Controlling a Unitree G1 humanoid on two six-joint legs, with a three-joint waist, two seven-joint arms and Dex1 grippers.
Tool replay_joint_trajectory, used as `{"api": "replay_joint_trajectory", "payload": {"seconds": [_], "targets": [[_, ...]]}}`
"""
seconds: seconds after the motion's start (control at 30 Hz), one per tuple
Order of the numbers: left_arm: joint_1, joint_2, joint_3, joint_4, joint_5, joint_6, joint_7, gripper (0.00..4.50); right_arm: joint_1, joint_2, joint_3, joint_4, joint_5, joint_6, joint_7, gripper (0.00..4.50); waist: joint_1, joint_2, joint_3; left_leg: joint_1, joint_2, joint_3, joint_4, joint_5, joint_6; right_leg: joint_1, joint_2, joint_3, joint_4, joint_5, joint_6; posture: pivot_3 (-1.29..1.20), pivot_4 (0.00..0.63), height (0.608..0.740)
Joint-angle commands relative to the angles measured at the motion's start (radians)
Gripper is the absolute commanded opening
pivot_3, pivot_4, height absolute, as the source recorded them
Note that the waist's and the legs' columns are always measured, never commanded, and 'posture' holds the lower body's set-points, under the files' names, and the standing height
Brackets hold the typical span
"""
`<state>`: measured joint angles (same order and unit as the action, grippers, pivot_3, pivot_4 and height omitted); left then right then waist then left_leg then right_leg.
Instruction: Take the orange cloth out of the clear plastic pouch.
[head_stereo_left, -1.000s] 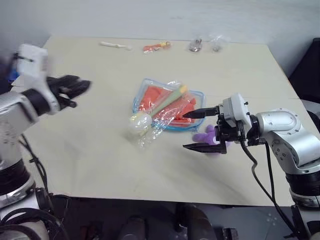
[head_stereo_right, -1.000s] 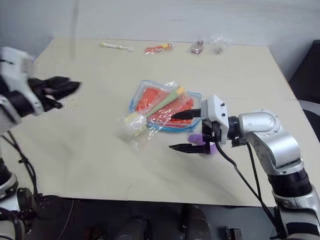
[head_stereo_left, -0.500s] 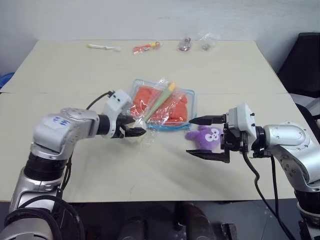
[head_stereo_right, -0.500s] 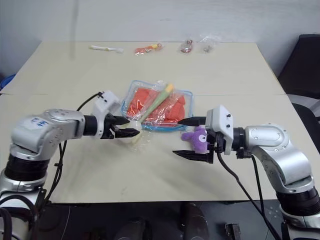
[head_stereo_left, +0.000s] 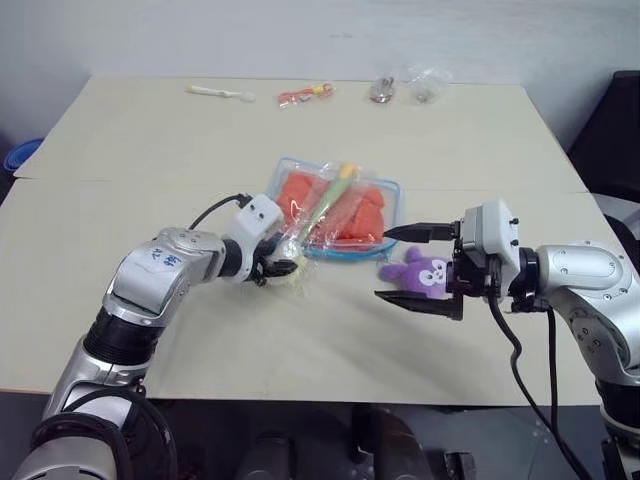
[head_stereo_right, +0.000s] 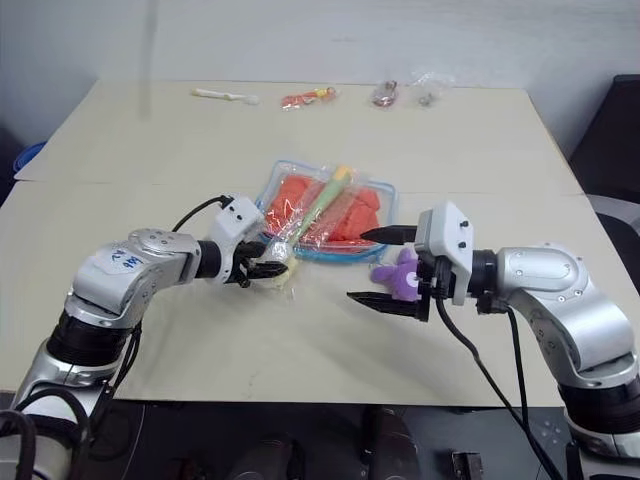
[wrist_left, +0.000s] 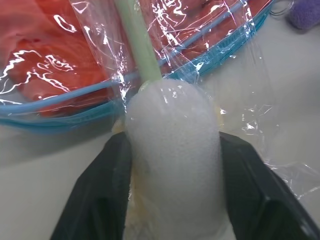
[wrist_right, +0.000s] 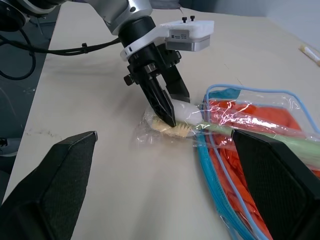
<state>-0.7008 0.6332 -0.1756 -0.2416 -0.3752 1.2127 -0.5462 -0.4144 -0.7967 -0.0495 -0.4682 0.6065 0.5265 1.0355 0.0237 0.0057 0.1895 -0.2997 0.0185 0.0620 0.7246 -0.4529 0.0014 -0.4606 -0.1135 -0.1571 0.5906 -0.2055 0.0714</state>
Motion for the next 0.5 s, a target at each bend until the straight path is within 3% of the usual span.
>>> {"api": "replay_joint_trajectory", "payload": {"seconds": [0.03,0.13,0.27,0.5], "targets": [[0.02,0.032,0.061,-0.095,-0.03,0.027,-0.015,1.15,-0.028,0.0,-0.002,-0.007,0.006,-0.022,0.015,4.5,0.0,0.0,0.0,0.0,0.0,0.0,0.0,0.0,0.0,0.0,0.0,0.0,0.0,0.0,0.0,0.0,0.15,0.74],[0.058,0.088,0.142,-0.199,-0.075,0.016,-0.055,0.96,-0.048,0.008,0.015,0.014,0.0,-0.03,0.028,4.5,-0.001,0.0,0.0,0.0,0.0,0.0,0.0,0.0,0.0,0.0,0.0,0.0,0.0,0.0,0.0,0.0,0.15,0.74],[0.121,0.13,0.388,-0.265,-0.107,0.007,-0.033,0.96,-0.072,0.021,0.042,0.042,-0.011,-0.05,0.053,4.5,-0.003,0.0,0.0,0.0,0.001,0.0,0.0,0.0,0.0,-0.001,0.0,0.0,0.0,0.0,0.0,0.0,0.15,0.74],[0.367,0.234,0.759,-0.174,0.068,0.107,0.152,0.96,-0.142,0.06,0.088,0.114,-0.019,-0.094,0.12,4.5,-0.027,0.001,0.0,0.002,0.001,0.0,-0.003,0.0,0.0,0.0,0.001,0.0,-0.001,0.0,0.0,0.0,0.15,0.74]]}}
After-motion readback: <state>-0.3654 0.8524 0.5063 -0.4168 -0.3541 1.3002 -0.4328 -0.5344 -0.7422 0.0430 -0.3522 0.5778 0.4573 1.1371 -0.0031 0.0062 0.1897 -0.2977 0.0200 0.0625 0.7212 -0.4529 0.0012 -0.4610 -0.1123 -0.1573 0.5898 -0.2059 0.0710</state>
